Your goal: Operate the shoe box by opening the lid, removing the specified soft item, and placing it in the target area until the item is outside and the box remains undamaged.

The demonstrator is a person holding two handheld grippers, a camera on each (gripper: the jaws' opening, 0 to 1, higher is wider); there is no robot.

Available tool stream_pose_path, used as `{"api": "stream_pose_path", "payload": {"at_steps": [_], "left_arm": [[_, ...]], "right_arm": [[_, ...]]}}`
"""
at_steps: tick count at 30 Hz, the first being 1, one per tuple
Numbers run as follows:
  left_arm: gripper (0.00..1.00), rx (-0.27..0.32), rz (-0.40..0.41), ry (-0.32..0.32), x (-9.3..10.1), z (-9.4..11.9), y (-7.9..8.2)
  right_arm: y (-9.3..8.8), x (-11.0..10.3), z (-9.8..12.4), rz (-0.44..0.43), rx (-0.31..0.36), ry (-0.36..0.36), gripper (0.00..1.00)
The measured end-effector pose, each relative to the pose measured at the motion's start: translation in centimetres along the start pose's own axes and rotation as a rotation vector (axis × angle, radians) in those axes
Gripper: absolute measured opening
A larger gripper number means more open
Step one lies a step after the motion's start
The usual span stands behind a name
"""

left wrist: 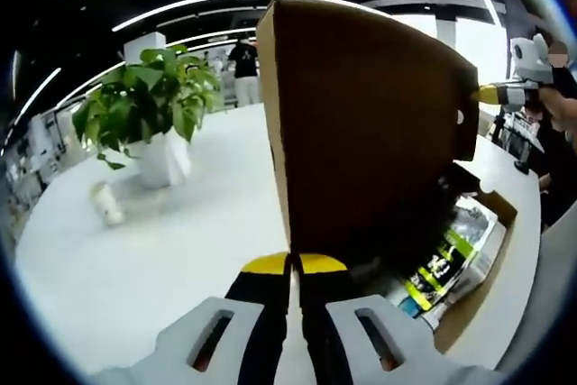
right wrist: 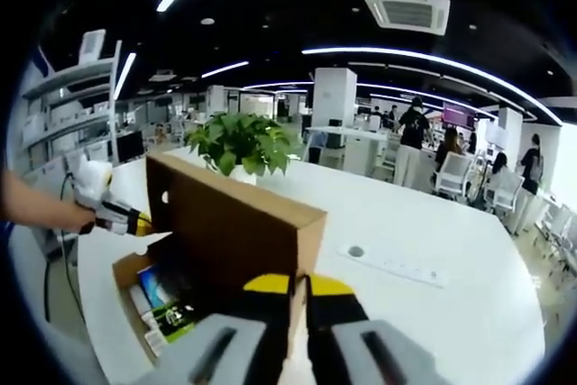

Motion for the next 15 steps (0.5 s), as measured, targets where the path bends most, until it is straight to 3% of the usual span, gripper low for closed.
{"api": "stream_pose_path", "payload": {"at_steps": [15], "left_arm": [[0.0, -0.011, -0.01, 0.001, 0.0, 0.0, 0.1]], "right_arm": [[-1.0, 0.0, -0.6, 0.026, -0.007, -0.007, 0.05]]}}
Point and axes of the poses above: the point that each gripper's makers call its tool centre point, and the gripper's own axes: z roughly backward along the fingers, x roughly to its right, y roughly out of its top, the point moved 7 cm from there along z, roughly backward along the fingers, and after that the axes turned 11 degrees about -x, right-handed, at the moved point
